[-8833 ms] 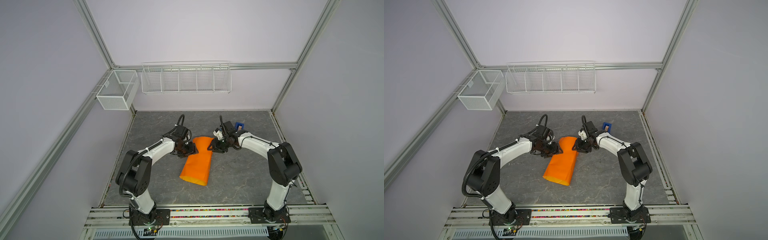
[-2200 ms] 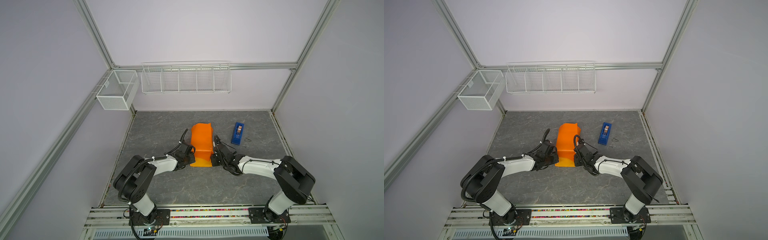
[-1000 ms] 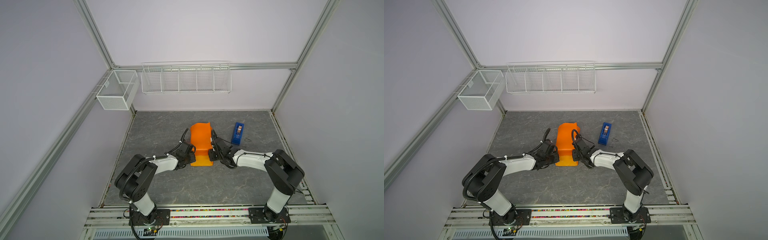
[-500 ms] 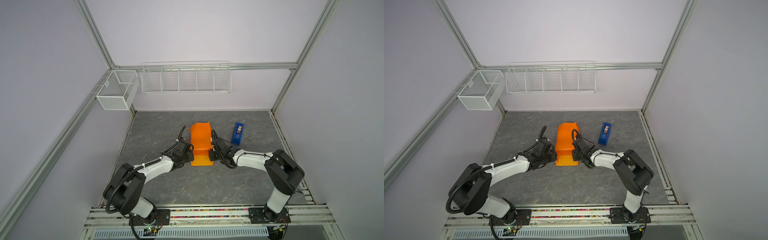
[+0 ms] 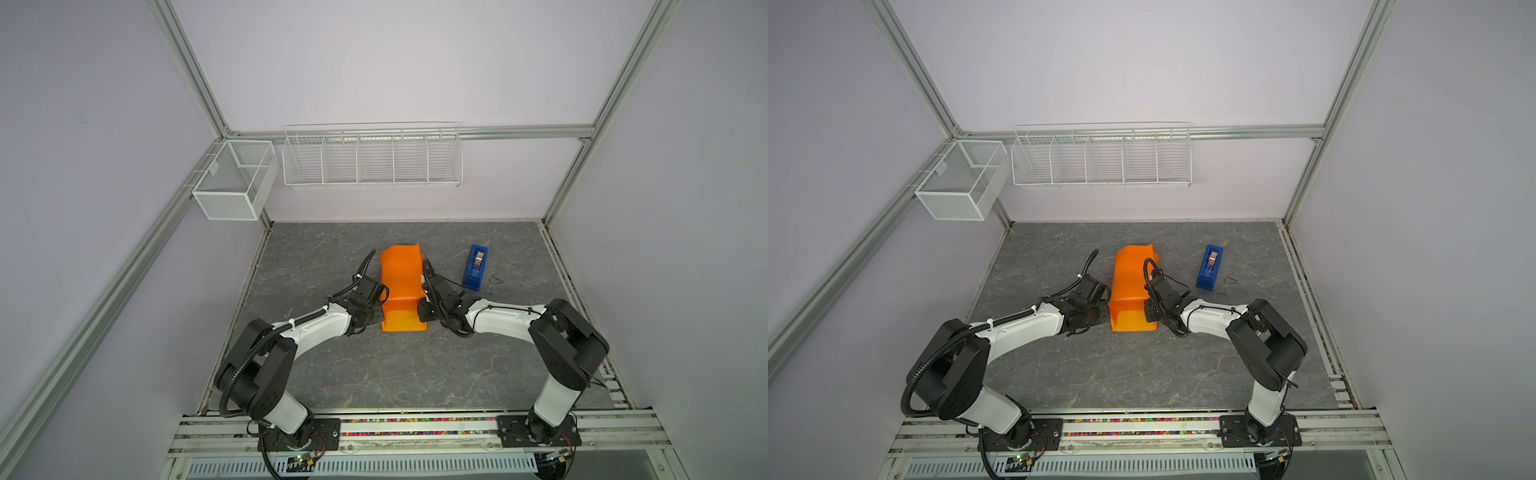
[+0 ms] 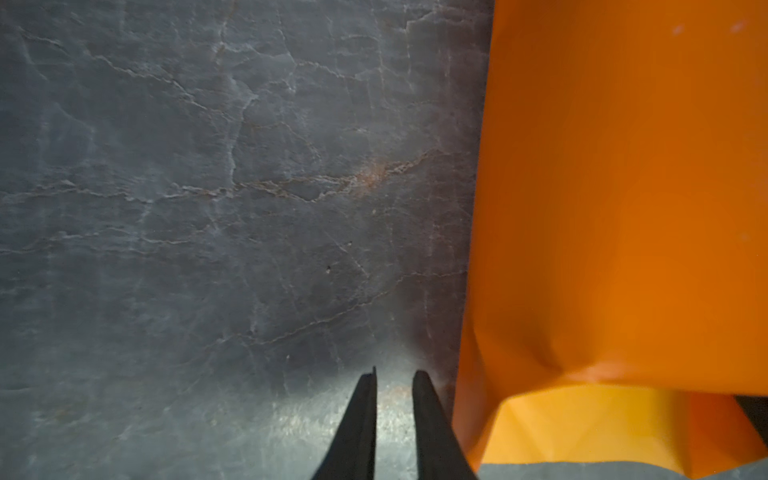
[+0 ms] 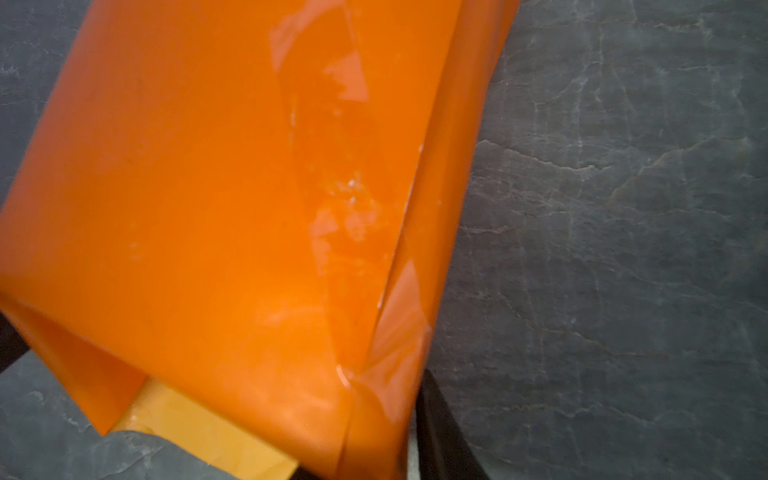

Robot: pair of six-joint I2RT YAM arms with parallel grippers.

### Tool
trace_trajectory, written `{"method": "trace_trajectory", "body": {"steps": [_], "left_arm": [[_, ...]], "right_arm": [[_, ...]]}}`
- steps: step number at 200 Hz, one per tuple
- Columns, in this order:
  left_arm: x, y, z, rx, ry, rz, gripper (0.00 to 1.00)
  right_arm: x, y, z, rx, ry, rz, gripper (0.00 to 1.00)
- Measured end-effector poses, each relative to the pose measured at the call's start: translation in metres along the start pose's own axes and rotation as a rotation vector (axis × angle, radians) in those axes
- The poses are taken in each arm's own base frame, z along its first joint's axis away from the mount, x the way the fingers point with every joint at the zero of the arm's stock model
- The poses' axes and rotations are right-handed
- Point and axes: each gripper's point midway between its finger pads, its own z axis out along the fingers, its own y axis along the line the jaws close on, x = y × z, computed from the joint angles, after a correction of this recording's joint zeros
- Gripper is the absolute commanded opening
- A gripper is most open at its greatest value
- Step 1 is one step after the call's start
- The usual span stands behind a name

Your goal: Wrap the gift box in paper

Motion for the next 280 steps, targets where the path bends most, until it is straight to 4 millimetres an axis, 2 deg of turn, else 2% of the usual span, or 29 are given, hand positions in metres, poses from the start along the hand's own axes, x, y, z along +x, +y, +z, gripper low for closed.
{"method": "trace_trajectory", "body": {"steps": [22, 64, 101, 188, 280], "left_arm": [[-0.003, -0.001, 0.001, 0.000, -0.002, 0.013, 0.17], [-0.023, -0.015, -0.006, 0.036, -0.039, 0.041, 0.14], [-0.032, -0.026, -0.010, 0.066, -0.050, 0.063, 0.12], [-0.017, -0.037, -0.007, 0.114, 0.012, 0.068, 0.10], [-0.003, -0.030, -0.007, 0.086, 0.068, 0.038, 0.10]], "right_arm": [[0.000, 0.000, 0.000, -0.002, 0.001, 0.000, 0.25], [0.000, 0.000, 0.000, -0.002, 0.001, 0.000, 0.25], [0.000, 0.001, 0.000, -0.003, 0.000, 0.000, 0.25], [0.000, 0.001, 0.000, -0.003, -0.001, 0.000, 0.24], [-0.001, 0.000, 0.000, -0.003, -0.001, 0.002, 0.23]]}}
